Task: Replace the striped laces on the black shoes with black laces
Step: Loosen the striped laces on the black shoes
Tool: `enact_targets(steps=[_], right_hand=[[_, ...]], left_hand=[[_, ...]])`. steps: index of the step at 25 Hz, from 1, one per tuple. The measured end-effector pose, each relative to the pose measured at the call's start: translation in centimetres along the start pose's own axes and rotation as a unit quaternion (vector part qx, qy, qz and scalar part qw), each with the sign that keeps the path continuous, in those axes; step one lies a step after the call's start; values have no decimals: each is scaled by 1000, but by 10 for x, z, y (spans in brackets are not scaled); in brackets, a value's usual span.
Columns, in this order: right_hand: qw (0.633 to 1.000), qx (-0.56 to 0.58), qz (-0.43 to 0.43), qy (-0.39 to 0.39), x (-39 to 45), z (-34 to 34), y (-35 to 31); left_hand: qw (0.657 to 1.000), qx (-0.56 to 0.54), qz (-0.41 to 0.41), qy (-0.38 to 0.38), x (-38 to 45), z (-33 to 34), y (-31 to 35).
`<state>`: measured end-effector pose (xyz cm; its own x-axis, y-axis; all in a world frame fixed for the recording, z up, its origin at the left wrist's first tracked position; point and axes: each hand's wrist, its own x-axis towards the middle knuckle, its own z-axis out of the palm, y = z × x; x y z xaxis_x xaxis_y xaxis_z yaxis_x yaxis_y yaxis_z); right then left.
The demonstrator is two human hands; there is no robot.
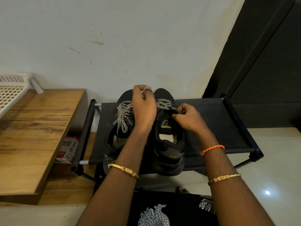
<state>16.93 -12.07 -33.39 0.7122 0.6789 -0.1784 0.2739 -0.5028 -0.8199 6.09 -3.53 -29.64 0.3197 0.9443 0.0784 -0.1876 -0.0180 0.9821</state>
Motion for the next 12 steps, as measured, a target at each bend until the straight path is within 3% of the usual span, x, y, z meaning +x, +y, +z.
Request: enact_targets(steps=[2,4,6,8,12], right_hand=[[1000,3,-2,1,0,0,1],[1000,3,-7,4,0,2,0],[1000,0,-9,8,0,2,0],[1000,-1,-8,9,0,2,0],[1000,-5,-7,6,-1,3,0]], left_hand=[[970,235,36,-54,0,-2,-7],[874,462,89,-122,-7,1,-16],[794,575,117,-160,-12,8,-20],[787,583,125,-154,-11,9,-21],[829,537,79,-135,-8,8,-22]])
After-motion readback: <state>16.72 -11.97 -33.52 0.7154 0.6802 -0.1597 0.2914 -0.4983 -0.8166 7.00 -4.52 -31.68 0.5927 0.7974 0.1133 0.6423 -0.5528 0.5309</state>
